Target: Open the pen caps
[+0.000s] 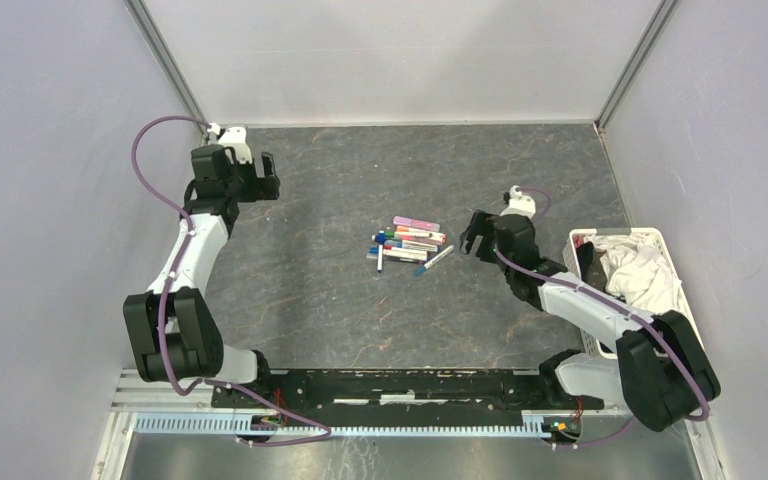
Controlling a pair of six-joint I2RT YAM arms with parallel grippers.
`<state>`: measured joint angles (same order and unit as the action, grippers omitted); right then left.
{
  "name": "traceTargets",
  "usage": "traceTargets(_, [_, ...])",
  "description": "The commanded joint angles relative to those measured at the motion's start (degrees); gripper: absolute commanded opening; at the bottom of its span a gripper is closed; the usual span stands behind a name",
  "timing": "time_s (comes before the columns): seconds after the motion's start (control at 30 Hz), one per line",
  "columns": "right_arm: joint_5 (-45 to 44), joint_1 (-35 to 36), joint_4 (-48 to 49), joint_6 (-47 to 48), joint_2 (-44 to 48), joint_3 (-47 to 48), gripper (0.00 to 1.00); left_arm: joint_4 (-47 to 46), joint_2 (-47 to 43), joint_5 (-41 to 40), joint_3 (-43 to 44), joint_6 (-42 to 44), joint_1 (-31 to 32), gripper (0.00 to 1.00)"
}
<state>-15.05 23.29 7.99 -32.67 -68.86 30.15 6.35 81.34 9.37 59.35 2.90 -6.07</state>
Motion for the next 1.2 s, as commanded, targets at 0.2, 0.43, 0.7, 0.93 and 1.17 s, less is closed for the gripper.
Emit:
traceTargets(0.2, [-0.44,11.22,-4.40,-9.70,-12.82,8.92,0.69,13.92,-5.47,5.42,2.56,1.06,-0.96,1.00])
traceTargets(0.43, [-3.79,13.39,-9.08,-13.14,-20.37,15.66,0.61,15.89,-6.92,7.11,2.17,1.96,-0.94,1.00])
traceTargets(0.7, [-9.49,14.19,-17.18,-13.93,-25.18,20.83,0.51,16.98,-7.43,8.89,2.47,1.93,-0.95,1.00])
traceTargets(0.93, [-10.54,14.76,-16.53,-14.20,-27.90,21.34,0.51,17.97,-7.57,9.68,3.46,2.50,-0.90,1.00])
traceTargets(1.17, [-10.83,14.92,-16.10,-13.99,-29.17,22.04,0.50,18.59,-8.47,10.37,3.49,3.26,-0.97,1.00])
